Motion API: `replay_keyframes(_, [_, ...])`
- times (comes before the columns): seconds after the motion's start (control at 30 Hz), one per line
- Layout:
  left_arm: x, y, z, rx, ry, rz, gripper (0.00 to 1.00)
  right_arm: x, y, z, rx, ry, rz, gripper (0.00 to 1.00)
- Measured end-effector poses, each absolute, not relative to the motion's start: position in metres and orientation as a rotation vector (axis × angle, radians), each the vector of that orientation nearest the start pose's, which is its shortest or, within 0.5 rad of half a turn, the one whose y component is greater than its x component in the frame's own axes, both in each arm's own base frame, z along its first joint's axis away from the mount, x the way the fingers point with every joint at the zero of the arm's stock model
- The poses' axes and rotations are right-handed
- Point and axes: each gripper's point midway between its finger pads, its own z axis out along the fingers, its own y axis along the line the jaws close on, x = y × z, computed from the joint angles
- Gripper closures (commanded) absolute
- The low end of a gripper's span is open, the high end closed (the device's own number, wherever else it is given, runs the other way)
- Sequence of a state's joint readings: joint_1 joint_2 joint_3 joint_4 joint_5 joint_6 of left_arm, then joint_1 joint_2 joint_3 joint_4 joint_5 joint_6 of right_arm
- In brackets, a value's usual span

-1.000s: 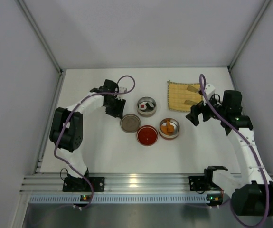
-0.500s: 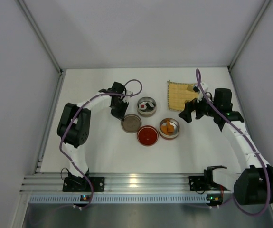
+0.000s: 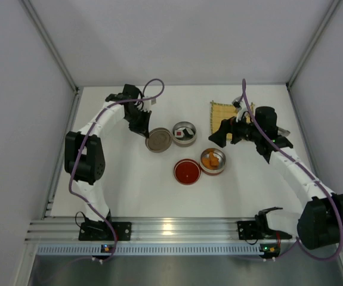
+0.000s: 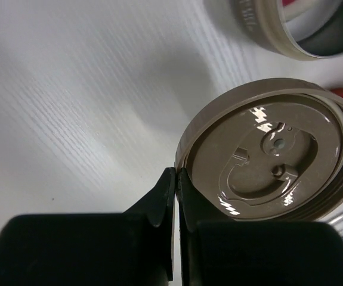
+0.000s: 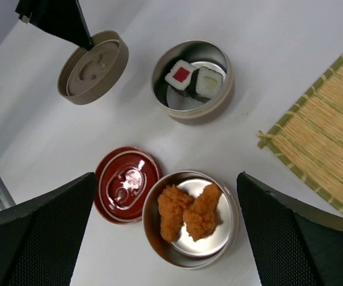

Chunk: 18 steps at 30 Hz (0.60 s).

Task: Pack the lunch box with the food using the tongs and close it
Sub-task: Pick up the box lid from the center of the board.

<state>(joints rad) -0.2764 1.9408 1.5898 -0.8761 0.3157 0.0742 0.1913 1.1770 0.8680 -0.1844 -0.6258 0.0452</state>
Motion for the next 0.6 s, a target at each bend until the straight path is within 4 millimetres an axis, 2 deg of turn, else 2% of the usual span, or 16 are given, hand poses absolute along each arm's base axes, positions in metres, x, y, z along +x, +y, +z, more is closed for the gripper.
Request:
replay_keyframes(0.07, [0.378, -0.161, 0.115, 0.591, 2.693, -0.556, 1.0, 0.316, 0.18, 0.202, -0.517, 1.979, 0.841, 0.01])
replay_keyframes(0.17, [0.357, -0.172, 0.15, 0.678, 2.639, -0.683, 1.0, 0.32, 0.203, 0.195, -0.485, 1.996, 0.949, 0.02])
replay_keyframes(0.23, [0.34, -0.181, 0.167, 0.737, 2.611, -0.773, 1.0, 0.318, 0.221, 0.189, -0.458, 2.01, 1.055, 0.05])
replay_keyframes(0.33, [0.322, -0.188, 0.179, 0.787, 2.597, -0.856, 1.0, 0.313, 0.241, 0.18, -0.408, 2.027, 1.234, 0.08])
replay_keyframes(0.43, [0.321, -0.183, 0.183, 0.808, 2.603, -0.786, 1.0, 0.315, 0.251, 0.172, -0.359, 2.043, 1.354, 0.09])
replay_keyframes(0.5, [0.33, -0.167, 0.178, 0.834, 2.601, -0.567, 1.0, 0.316, 0.255, 0.168, -0.345, 2.051, 1.395, 0.09])
replay_keyframes(0.53, [0.331, -0.161, 0.179, 0.834, 2.602, -0.51, 1.0, 0.316, 0.255, 0.169, -0.342, 2.05, 1.406, 0.09])
replay_keyframes(0.6, [0.333, -0.155, 0.187, 0.804, 2.604, -0.52, 1.0, 0.316, 0.257, 0.172, -0.352, 2.033, 1.419, 0.09])
